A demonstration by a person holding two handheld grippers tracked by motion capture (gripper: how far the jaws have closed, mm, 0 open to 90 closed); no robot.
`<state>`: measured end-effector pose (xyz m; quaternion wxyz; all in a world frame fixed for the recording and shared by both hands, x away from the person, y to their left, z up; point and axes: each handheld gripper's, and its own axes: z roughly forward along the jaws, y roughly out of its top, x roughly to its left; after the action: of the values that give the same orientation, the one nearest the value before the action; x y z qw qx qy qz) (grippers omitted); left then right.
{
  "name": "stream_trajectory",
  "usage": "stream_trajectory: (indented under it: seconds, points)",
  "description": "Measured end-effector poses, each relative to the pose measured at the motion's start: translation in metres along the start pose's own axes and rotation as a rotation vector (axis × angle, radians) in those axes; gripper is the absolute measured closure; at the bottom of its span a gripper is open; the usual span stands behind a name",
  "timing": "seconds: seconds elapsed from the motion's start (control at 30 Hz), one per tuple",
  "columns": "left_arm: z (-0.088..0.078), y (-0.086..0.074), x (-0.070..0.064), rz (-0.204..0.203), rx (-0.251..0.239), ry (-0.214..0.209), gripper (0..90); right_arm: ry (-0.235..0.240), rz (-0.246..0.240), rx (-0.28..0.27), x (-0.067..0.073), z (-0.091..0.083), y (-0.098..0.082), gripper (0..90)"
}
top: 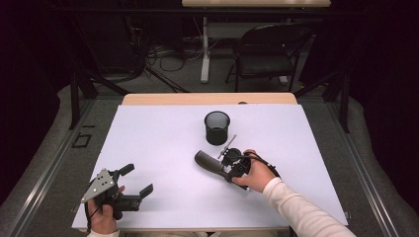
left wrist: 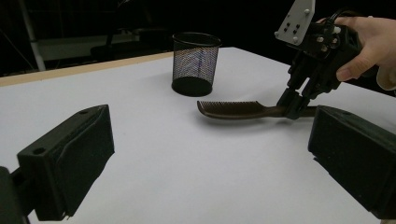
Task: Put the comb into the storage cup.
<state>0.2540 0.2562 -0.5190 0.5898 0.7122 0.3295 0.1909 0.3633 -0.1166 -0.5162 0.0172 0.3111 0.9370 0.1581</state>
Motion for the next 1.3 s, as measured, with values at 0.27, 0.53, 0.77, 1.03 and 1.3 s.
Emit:
stream_trajectory:
  seconds: [0.27, 0.53, 0.77, 1.03, 1.3]
  points:
    - [0.001, 0.000, 0.001, -0.009, 0.013, 0.005, 0.5, -0.010, -0.011, -0.048, 0.002, -0.005, 0.000, 72.8]
    - [0.003, 0.000, 0.000, -0.006, 0.025, -0.002, 0.5, -0.021, -0.013, -0.096, 0.003, -0.012, -0.001, 72.8]
    - [0.004, 0.000, -0.001, -0.007, 0.031, -0.004, 0.5, -0.037, -0.025, -0.135, 0.006, -0.015, -0.002, 72.8]
    - [0.005, -0.001, -0.001, -0.021, 0.038, -0.003, 0.4, -0.047, -0.037, -0.178, 0.009, -0.018, -0.003, 72.8]
    - [0.008, -0.001, 0.000, -0.057, 0.041, -0.011, 0.4, -0.054, -0.033, -0.223, 0.009, -0.020, -0.006, 72.8]
